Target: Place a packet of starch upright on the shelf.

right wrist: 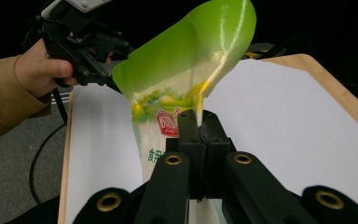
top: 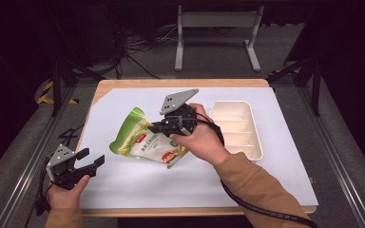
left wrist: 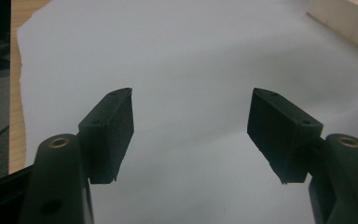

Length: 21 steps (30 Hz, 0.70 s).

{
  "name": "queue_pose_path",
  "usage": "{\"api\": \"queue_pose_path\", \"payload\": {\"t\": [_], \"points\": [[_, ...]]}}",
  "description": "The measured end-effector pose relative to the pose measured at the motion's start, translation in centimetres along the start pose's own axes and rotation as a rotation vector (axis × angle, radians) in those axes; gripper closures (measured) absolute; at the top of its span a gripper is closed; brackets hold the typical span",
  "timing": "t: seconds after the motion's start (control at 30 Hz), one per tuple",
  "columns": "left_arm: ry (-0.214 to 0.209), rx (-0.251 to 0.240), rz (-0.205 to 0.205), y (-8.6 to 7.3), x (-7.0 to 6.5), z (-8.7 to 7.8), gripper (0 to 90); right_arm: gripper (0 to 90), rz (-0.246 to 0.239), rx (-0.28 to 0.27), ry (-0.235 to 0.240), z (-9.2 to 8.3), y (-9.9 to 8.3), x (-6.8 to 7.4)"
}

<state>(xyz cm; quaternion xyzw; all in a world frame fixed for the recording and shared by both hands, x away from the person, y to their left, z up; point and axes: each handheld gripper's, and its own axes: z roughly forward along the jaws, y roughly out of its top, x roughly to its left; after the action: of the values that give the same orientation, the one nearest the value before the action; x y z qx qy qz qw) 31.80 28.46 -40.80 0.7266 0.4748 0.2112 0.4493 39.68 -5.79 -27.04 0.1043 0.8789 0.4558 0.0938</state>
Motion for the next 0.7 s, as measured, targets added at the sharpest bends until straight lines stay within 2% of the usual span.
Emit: {"api": "queue_pose_path", "payload": {"t": [0.3,0.7], "points": [[-0.006,0.006,0.002,0.2,-0.1,0.3,32.3,89.2,0.007,-0.031,-0.044,-2.1,0.0,-0.6],[-0.011,0.007,0.007,0.3,-0.2,0.6,32.3,89.2,0.012,-0.035,-0.117,-4.8,-0.2,-1.5]]}}
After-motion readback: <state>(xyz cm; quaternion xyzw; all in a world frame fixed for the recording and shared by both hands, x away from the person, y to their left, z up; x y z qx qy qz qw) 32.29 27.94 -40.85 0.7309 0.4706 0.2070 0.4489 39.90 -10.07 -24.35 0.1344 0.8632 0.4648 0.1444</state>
